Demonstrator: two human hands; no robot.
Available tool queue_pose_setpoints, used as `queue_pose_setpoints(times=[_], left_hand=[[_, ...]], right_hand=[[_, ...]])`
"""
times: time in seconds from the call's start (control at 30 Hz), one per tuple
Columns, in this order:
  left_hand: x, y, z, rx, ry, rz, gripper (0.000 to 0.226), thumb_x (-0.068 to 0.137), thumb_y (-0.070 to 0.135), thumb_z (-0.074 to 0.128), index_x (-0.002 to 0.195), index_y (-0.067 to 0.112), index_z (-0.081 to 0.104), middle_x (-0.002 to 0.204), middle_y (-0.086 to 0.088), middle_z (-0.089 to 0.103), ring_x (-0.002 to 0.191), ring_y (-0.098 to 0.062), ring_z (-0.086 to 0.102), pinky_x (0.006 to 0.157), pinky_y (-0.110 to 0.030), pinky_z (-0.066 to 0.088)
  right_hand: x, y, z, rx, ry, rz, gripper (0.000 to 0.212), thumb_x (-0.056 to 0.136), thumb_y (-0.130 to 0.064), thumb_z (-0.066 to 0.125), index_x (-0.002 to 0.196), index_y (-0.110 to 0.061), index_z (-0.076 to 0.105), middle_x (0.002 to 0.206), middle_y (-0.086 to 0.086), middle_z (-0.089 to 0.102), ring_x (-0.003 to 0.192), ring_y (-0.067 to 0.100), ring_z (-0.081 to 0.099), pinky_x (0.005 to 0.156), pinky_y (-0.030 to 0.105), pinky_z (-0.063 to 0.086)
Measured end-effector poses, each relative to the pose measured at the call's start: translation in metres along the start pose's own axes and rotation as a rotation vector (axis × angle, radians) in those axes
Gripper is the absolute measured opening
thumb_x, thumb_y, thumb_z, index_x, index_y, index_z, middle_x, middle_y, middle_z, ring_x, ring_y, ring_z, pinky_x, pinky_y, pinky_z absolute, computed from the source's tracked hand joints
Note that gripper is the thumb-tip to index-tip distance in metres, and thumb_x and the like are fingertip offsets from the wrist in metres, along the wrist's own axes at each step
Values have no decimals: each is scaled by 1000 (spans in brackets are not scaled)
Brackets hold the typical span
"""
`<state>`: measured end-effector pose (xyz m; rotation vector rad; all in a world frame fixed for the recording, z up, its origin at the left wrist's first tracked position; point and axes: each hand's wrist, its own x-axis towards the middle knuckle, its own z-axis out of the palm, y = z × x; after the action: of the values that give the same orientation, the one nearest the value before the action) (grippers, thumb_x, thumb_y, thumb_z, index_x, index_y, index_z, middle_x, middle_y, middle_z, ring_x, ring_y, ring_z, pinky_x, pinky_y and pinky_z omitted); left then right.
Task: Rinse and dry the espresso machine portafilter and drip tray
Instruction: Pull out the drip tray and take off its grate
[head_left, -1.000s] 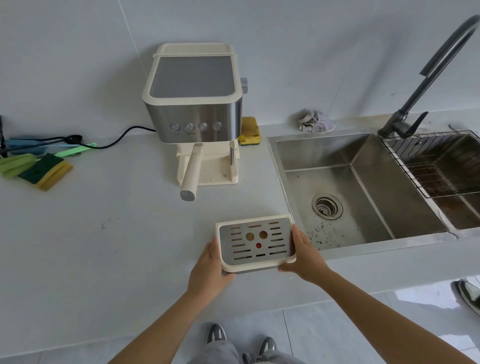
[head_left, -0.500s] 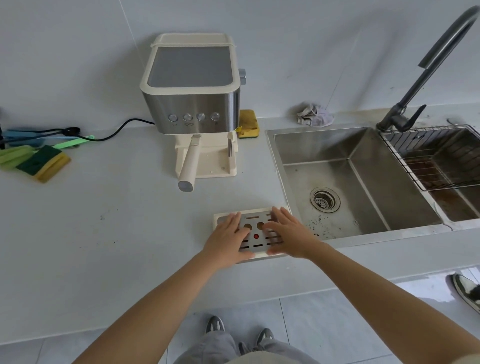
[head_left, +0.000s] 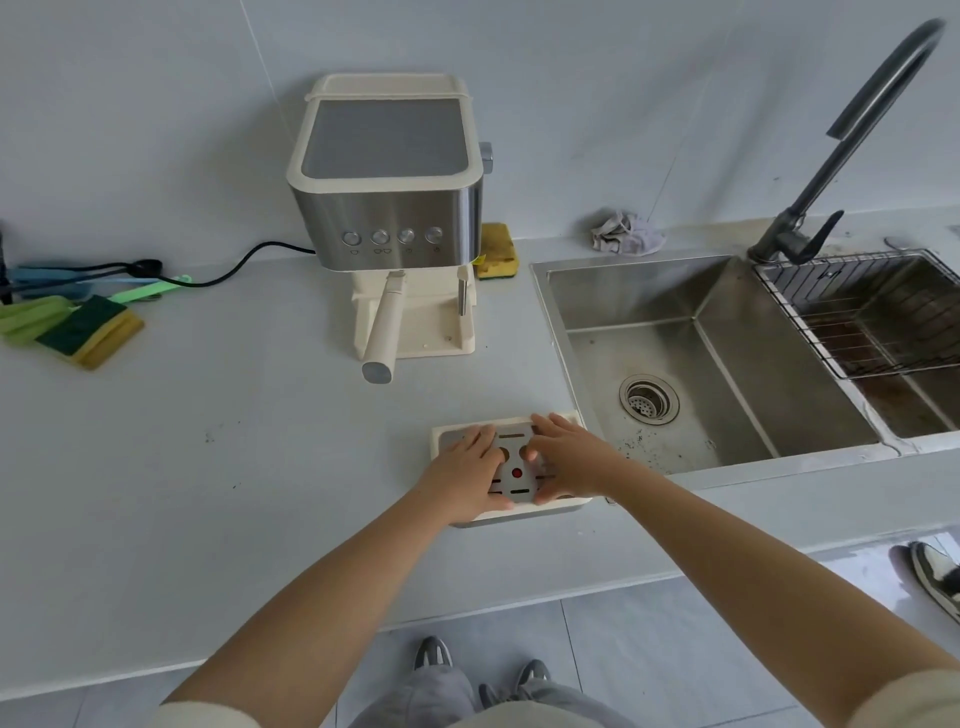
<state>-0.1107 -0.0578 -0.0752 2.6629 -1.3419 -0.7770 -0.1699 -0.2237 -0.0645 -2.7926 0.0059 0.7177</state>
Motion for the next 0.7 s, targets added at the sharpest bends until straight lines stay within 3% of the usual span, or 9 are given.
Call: queue_pose_setpoints(times=[0.1,0.3,0.47,0.7], left_hand=[[-3,-2,-3,-12,28,5,61,87,46,52,134,11,35,158,-7,1,145,-22,-3,115,-38,15],[-25,-30,-10,-39,77,-30,58,87,43,53,133,13,35,158,-3,-2,145,-19,-5,114,-35,16],[-57,-70,-9,-28,107,-96,53,87,46,52,125,10,40,158,-4,-2,145,-20,-4,113,-37,23],[-105,-123,2,-81,108,-189,49,88,43,52,124,12,40,158,-3,-3,145,-18,-5,114,-30,14]], right_hand=[[0,-3,-3,-27,26,-21,53,71,-42,71,115,-21,52,142,2,31,128,22,28,104,35,34],[7,-28,-12,-79,50,-109,66,64,-42,76,121,-24,49,145,4,31,130,25,29,104,34,31],[29,-70,-13,-130,83,-203,64,68,-41,75,124,-24,47,145,3,32,132,25,30,106,32,31],[59,-131,-2,-134,82,-311,61,68,-41,74,120,-23,49,144,5,31,132,27,29,102,32,33]])
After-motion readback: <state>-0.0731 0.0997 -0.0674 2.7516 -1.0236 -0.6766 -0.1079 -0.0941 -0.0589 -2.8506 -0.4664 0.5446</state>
